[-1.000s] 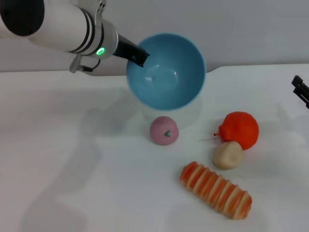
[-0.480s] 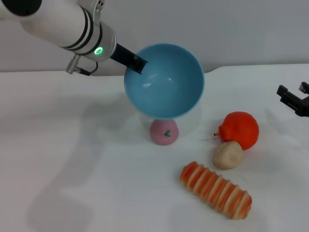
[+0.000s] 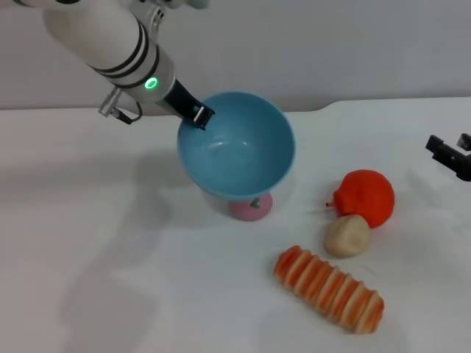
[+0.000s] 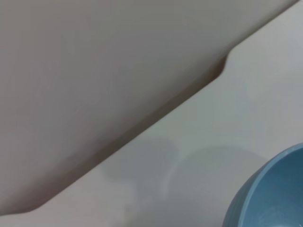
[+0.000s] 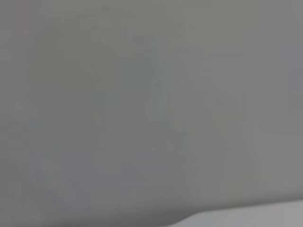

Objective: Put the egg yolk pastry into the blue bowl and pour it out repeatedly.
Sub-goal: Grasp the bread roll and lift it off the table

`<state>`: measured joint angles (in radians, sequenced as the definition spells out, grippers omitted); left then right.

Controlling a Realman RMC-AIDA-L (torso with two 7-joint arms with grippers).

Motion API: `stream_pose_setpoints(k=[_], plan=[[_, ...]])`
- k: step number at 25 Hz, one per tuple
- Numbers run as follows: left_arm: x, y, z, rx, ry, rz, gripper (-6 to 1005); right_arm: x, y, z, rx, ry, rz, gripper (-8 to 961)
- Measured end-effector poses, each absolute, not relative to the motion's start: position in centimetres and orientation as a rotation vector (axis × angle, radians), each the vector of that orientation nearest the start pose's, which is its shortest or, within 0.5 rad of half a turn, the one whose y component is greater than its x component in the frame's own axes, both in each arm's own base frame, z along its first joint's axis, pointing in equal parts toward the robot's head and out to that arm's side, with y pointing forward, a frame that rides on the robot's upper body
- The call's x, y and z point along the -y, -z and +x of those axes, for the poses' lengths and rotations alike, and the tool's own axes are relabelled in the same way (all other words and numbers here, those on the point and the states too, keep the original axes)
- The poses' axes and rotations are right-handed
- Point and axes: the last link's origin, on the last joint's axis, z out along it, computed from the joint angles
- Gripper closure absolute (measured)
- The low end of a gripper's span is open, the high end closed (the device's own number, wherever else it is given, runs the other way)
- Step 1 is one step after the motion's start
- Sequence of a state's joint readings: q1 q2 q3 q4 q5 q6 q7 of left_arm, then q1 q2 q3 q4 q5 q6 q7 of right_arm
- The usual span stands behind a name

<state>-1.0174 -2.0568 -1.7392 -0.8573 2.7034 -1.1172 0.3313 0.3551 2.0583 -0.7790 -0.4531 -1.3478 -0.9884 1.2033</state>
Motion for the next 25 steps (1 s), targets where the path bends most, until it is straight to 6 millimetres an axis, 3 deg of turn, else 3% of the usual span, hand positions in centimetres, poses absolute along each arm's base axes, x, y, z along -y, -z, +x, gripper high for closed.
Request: stream_pose_setpoints(k=[6, 14, 19, 25], plan=[[-45.8, 3.0, -12.1, 0.868, -0.33, -2.319, 999, -34.2, -4.7, 34.4, -1.158, -0.69, -1.997, 253], [-45.8, 3.1, -12.3, 0.875, -0.329, -2.317, 1000, -34.6, -7.9, 29.8, -1.537, -0.853, -2.075, 259], [-45.9, 3.3, -12.6, 0.884, -0.318, -2.31, 999, -35.4, -6.8, 28.9, -1.835, -0.721, -2.071, 263], [-45.7, 3.5, -12.5, 0.891, -0.323, -2.315, 1000, -35.2, -5.2, 28.6, -1.932, -0.624, -2.126, 268]])
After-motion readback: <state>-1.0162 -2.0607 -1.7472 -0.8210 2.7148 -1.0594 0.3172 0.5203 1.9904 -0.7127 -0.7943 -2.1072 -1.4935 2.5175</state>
